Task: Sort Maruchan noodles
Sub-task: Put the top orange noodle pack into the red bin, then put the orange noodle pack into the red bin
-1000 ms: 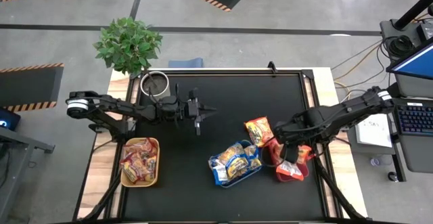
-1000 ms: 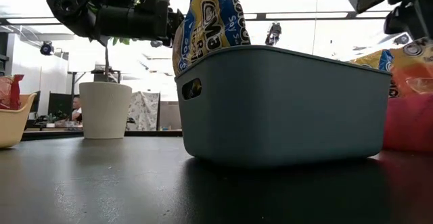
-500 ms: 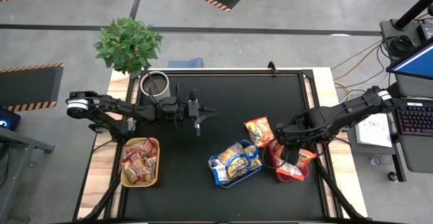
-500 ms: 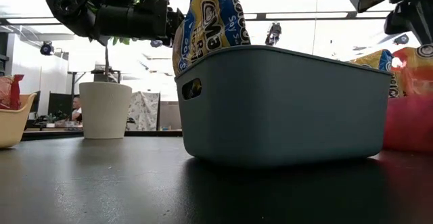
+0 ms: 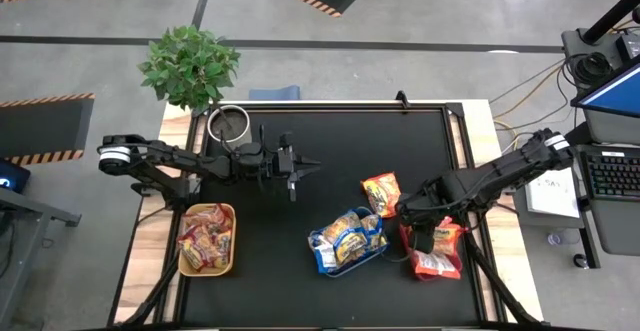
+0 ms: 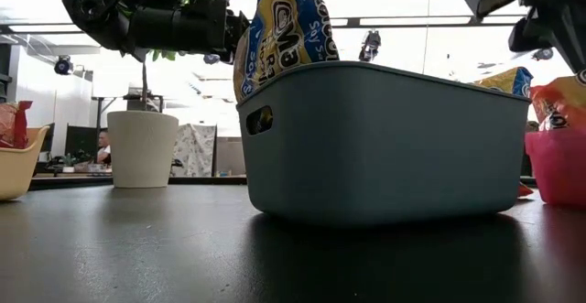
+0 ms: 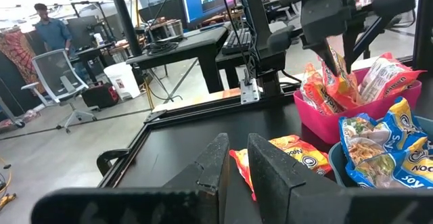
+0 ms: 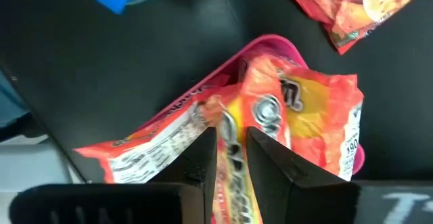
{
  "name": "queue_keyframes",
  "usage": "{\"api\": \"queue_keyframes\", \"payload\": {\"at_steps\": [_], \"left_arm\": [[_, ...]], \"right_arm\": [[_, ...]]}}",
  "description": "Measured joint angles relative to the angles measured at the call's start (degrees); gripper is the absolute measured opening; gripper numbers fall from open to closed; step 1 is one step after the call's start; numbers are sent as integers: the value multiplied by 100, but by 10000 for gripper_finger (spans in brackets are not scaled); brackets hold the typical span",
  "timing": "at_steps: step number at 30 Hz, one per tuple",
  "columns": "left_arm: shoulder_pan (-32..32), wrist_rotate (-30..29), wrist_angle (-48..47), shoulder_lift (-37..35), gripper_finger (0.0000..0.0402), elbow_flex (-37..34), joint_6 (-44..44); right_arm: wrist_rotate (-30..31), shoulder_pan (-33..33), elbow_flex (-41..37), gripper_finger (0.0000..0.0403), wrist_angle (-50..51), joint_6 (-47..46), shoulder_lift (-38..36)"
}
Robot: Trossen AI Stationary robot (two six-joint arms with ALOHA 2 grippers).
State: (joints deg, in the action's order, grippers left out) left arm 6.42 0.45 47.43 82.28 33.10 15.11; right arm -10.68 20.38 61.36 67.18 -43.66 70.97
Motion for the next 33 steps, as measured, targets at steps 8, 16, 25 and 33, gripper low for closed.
{"api": "queue_keyframes", "payload": {"at_steps": [8,16,25,33], "left_arm": [[0,0,-3,2,40,0,-18],[0,12,-4,2,40,0,-129],[-39,23,-76,2,40,0,-267],[-39,26,-86,2,40,-1,-267]], "right_arm": [[46,0,270,71,-1,-186,-166],[1080,0,795,116,-6,616,-234],[3001,-272,617,107,-1448,3229,-604],[2674,-758,-697,62,-3466,4696,-1261]]}}
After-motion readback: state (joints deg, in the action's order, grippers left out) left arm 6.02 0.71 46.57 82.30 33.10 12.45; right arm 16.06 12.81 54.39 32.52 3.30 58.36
